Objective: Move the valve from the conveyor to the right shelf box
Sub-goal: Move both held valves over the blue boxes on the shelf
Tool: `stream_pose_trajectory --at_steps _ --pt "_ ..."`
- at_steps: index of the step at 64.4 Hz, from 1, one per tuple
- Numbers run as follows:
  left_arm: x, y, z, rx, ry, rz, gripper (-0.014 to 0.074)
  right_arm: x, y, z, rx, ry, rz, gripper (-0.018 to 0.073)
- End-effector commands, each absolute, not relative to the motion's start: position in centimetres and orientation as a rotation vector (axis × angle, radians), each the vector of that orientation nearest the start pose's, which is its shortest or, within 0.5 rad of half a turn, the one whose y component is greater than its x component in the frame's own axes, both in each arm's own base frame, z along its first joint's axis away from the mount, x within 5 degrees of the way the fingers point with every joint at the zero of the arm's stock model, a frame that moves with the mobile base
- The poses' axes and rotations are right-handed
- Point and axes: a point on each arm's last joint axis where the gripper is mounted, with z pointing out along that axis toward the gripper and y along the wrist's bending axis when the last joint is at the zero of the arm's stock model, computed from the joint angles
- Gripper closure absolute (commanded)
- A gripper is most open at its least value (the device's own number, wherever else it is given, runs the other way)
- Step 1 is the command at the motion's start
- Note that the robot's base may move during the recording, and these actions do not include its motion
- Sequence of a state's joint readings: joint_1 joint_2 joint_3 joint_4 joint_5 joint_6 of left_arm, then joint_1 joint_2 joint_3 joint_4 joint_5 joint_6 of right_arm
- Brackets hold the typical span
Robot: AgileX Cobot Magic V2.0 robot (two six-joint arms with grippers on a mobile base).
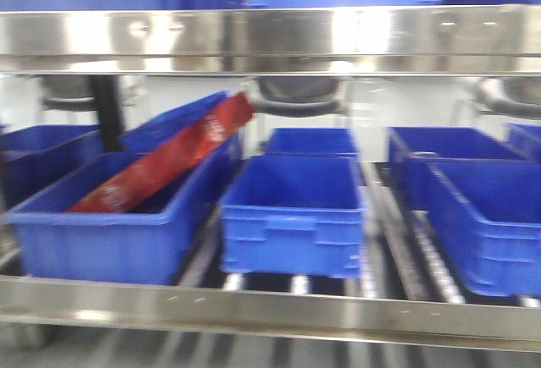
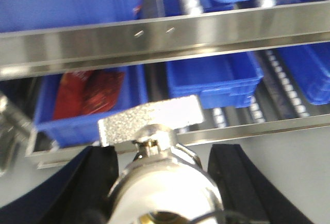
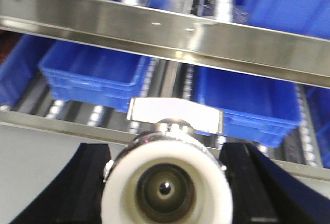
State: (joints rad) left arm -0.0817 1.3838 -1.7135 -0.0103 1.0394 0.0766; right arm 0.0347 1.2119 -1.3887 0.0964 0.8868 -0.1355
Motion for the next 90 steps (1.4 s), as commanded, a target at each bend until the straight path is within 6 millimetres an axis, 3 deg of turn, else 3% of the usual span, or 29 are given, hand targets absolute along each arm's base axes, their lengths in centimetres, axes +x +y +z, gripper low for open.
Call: stream_pose_trajectory --at_steps 1,52,90 --pt "27.6 -2.5 48.6 0.166 2.120 -0.030 0.0708 24.5 1.4 45.0 -0.148 2.083 0.046 0.0722" --pt "27.7 -2.5 48.8 0.164 2.094 -0.030 0.0708 24.5 1.4 45.1 -0.147 2.070 0.045 0.0722" --pt "27.7 -2.5 48.8 0.164 2.094 -0.030 0.0708 25.3 1.3 46.9 -0.119 1.854 0.029 0.0722"
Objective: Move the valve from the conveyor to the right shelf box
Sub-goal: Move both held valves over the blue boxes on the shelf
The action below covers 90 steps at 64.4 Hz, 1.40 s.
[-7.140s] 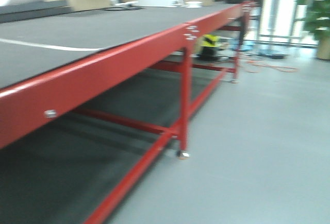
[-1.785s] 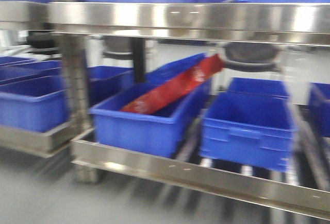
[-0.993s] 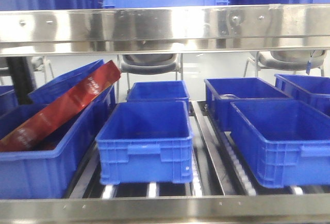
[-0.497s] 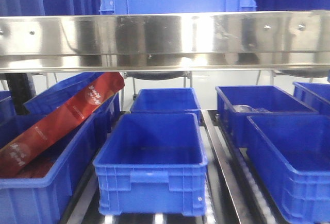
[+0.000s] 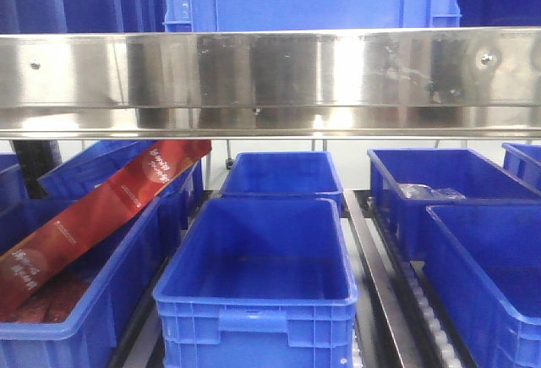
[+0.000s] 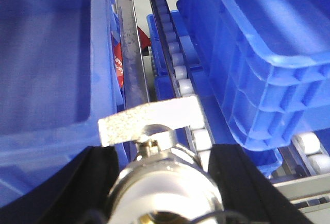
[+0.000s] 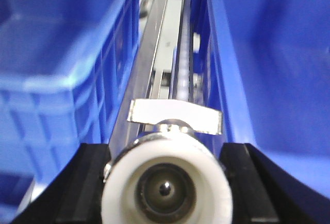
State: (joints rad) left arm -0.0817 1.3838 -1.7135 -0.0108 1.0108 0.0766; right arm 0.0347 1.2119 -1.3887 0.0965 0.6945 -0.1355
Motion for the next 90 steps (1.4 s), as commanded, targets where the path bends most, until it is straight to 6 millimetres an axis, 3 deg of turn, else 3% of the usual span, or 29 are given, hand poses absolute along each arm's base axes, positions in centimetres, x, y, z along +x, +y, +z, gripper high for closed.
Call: stream_pose_trajectory --at_steps 1,59,90 --pt "27.7 -2.5 48.8 0.164 2.094 -0.030 0.0708 25.3 1.3 46.9 -0.118 1.849 0.028 0.0722" --pt "28.8 -2.6 51.4 0.137 1.788 -0.028 0.0708 25.4 1.2 47.2 -0.114 1.819 0.026 0.0722" --pt "28.8 -2.6 51.4 0.137 1.786 -0.028 0.0708 25.4 1.2 47.2 -0.114 1.819 0.026 0.0722"
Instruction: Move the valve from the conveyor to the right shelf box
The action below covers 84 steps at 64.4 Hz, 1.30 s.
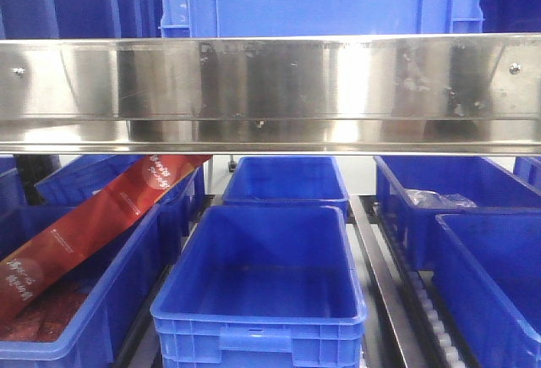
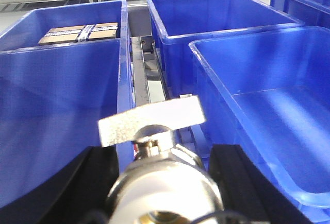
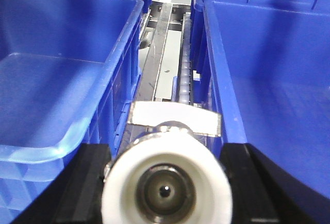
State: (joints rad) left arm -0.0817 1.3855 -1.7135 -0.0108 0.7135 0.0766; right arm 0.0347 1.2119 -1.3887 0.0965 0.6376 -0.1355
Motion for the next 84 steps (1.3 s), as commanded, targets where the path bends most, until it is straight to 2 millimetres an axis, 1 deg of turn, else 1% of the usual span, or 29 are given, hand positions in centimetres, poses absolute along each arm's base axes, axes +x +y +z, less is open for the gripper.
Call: stream_pose_trajectory --at_steps 1,32,38,45,53,59,62,66,67,71,75,79,80,84 --pt "28.8 -2.6 51.4 0.137 1.786 -0.028 0.0708 25.4 1.2 47.2 -0.114 1.819 0.026 0.0722" --pt "29.0 -2.6 51.3 0.137 1.784 -0.028 0.0708 25.4 1.2 47.4 -0.112 1.799 0.025 0.0722" --pt "29.3 -2.7 51.4 0.140 1.779 -0.043 0.0708 25.5 1.3 47.9 -0.102 1.780 0.046 0.0722" --pt "29.9 -3.4 51.9 0.176 1.764 -0.085 0.0708 25.6 1.5 49.2 -0.098 1.743 0.066 0.0722" --pt "31.0 -5.2 52.7 0.235 1.736 -0.119 0.0708 26.4 2.7 51.3 -0.133 1.684 0.103 0.0722" --pt "32.0 -7.1 53.4 0.278 1.704 -0.158 0.0708 27.6 4.6 52.5 -0.186 1.650 0.152 0.0722" --pt "32.7 -8.1 53.4 0.299 1.697 -0.176 0.0708 28.0 5.6 53.2 -0.210 1.628 0.175 0.0722" --pt "33.6 -9.4 53.2 0.326 1.691 -0.200 0.0708 29.2 7.0 53.3 -0.243 1.624 0.206 0.0722" --pt "34.1 -9.8 52.9 0.333 1.697 -0.206 0.0708 29.3 7.3 53.5 -0.250 1.617 0.213 0.0722" --pt "34.9 -11.4 52.6 0.363 1.693 -0.231 0.0708 30.4 8.6 53.2 -0.277 1.622 0.238 0.0722" --pt "36.0 -12.9 51.8 0.390 1.701 -0.252 0.0708 31.7 9.9 52.7 -0.302 1.631 0.259 0.0722" --pt "37.2 -14.6 50.8 0.420 1.710 -0.275 0.0708 33.5 11.3 51.4 -0.326 1.663 0.275 0.0722" --pt "37.7 -15.2 50.2 0.430 1.720 -0.281 0.0708 33.9 11.6 51.0 -0.332 1.676 0.278 0.0722" --pt "38.5 -16.3 49.1 0.447 1.734 -0.292 0.0708 35.1 12.4 49.7 -0.346 1.709 0.282 0.0722"
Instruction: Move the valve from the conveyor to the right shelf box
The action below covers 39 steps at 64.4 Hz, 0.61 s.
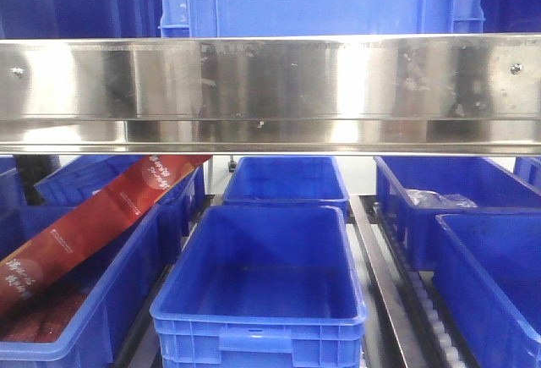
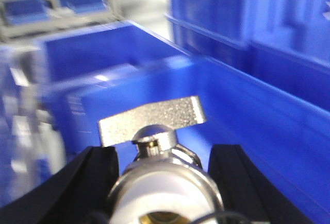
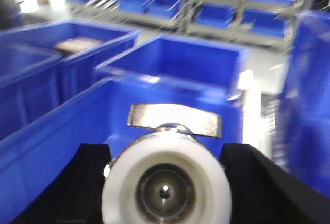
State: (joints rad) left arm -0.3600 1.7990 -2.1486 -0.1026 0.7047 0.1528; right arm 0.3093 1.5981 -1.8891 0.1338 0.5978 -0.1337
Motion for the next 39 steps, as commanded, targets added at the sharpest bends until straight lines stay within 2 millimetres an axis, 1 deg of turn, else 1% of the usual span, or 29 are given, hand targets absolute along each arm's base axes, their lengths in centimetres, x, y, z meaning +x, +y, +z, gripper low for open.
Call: stream_pose_trajectory --at_steps 1,7,11,17,23,26,30,32,38,39 --pt "38.7 -16.5 48.8 0.450 1.738 -0.293 0.0708 35.6 12.5 49.3 -0.348 1.721 0.282 0.0722" --pt "40.1 -17.8 46.8 0.470 1.771 -0.301 0.0708 37.1 13.1 47.4 -0.358 1.778 0.279 0.0722" --pt "41.1 -18.2 45.5 0.473 1.793 -0.299 0.0708 37.9 13.4 46.3 -0.364 1.812 0.277 0.0722" --pt "42.2 -18.7 44.0 0.476 1.814 -0.296 0.0705 38.8 13.6 45.2 -0.368 1.839 0.275 0.0722" --pt "42.9 -19.0 42.9 0.480 1.835 -0.294 0.0647 39.4 13.8 44.4 -0.371 1.857 0.273 0.0720" --pt "43.2 -19.1 42.4 0.483 1.847 -0.293 0.0582 39.6 13.9 44.1 -0.374 1.872 0.273 0.0704" --pt "43.5 -19.2 41.8 0.485 1.858 -0.292 0.0479 39.7 14.0 43.6 -0.379 1.892 0.272 0.0640" --pt "43.6 -19.3 41.6 0.486 1.862 -0.292 0.0406 39.8 14.0 43.5 -0.381 1.902 0.272 0.0590" --pt "43.9 -19.4 41.1 0.488 1.873 -0.291 0.0228 40.0 14.1 42.9 -0.388 1.930 0.271 0.0384" --pt "44.0 -19.4 41.0 0.488 1.875 -0.291 0.0216 40.0 14.1 42.8 -0.389 1.933 0.271 0.0351"
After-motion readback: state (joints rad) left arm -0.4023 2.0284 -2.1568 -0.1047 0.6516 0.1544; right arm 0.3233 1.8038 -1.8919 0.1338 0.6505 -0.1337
